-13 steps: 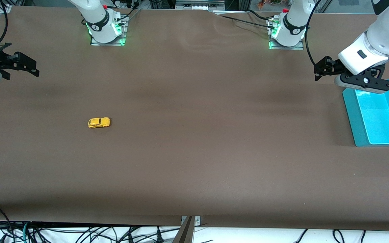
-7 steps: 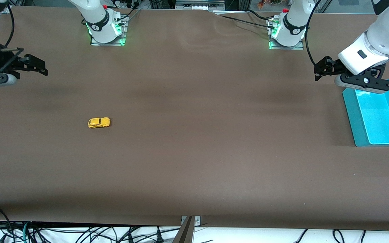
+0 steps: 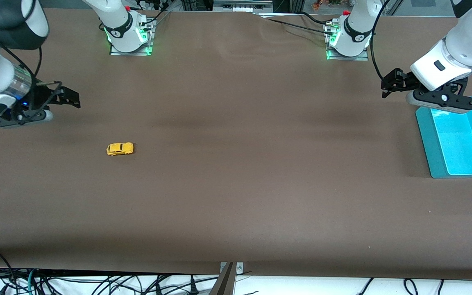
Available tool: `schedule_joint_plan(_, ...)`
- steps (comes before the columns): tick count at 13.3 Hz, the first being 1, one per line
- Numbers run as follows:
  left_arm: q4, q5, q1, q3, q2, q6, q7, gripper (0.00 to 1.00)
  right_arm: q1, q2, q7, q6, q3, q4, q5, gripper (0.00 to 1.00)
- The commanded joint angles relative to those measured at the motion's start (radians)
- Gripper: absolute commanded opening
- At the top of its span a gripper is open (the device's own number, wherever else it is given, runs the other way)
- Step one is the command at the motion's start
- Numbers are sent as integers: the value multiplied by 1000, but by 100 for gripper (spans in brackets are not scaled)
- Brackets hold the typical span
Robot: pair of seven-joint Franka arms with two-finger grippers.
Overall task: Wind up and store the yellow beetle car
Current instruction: 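Move the right gripper down over the yellow beetle car, then close the right gripper on the yellow beetle car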
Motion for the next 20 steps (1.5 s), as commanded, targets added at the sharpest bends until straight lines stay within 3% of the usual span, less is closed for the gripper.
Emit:
schedule_joint_plan(1,22,34,-6,-1,2,-22,-10,100,-4,-11,-16,175,31,-141,8,100)
schedule_joint_plan(5,22,33,-6,-1,2,-22,-10,100,-5,29,-146,487,41,-331,9,100)
schedule_joint_plan(13,22,34,0,0,2,-26,-5,100,-12,245,-1043,739,45,-364,18,100)
schedule_joint_plan(20,22,34,3,2,2,-29,-2,100,-18,342,-1233,865,78,-362,41,100)
